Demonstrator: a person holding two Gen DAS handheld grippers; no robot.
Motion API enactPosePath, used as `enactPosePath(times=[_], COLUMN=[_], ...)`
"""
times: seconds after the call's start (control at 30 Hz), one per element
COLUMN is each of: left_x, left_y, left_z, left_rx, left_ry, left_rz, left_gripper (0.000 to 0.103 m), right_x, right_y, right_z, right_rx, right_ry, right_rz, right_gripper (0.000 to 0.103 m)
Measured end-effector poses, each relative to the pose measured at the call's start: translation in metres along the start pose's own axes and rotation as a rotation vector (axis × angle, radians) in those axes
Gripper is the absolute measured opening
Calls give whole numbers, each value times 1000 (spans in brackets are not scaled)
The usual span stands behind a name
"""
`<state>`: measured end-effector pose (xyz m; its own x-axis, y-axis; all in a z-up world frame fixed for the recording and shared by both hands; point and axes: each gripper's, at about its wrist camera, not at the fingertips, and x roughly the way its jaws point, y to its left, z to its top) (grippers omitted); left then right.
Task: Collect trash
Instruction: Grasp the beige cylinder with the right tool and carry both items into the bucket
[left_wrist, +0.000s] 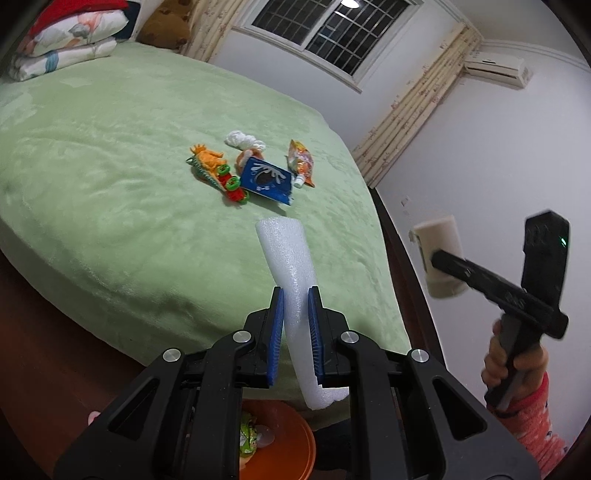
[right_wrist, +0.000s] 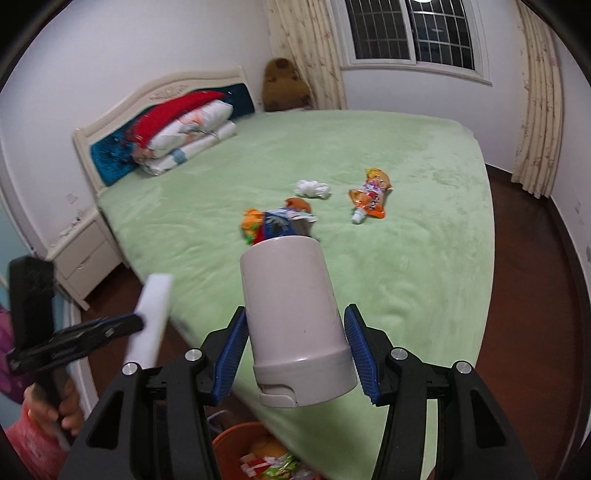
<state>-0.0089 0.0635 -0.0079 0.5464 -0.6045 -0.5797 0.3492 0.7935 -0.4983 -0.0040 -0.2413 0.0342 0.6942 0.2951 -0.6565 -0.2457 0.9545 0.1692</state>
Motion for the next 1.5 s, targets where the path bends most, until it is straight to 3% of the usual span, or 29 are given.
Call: enactPosePath(times=[0.27, 0.5, 0.7, 1.0, 1.33, 1.4, 1.47, 1.5], left_x=[-13, -2, 42, 112, 154, 156, 158, 159], left_y=[-16, -20, -5, 43, 64, 66, 67, 69], left_z=[-28, -75, -135, -217, -249, -251, -253, -254], left_rx=[73, 110, 80, -16, -58, -55, -52, -55], left_ry=[37, 161, 360, 641, 748, 760, 775, 784], left_rz=[-10, -13, 15, 136, 260, 275, 302, 317], left_gripper=[13, 13, 13, 13, 15, 17, 27, 34], right_x=[-37, -34, 0, 78, 131, 134, 131, 128], right_y=[19, 19, 20, 16, 11, 14, 14, 15], right_z=[-70, -131, -183, -248, -279, -280, -280, -278], right_rx=[17, 52, 89, 143, 173, 169, 155, 139], right_ry=[18, 116, 265, 496, 614, 616, 603, 585], right_rz=[71, 56, 61, 31, -23, -21, -15, -29], right_gripper=[52, 52, 52, 52, 53, 58, 75, 76])
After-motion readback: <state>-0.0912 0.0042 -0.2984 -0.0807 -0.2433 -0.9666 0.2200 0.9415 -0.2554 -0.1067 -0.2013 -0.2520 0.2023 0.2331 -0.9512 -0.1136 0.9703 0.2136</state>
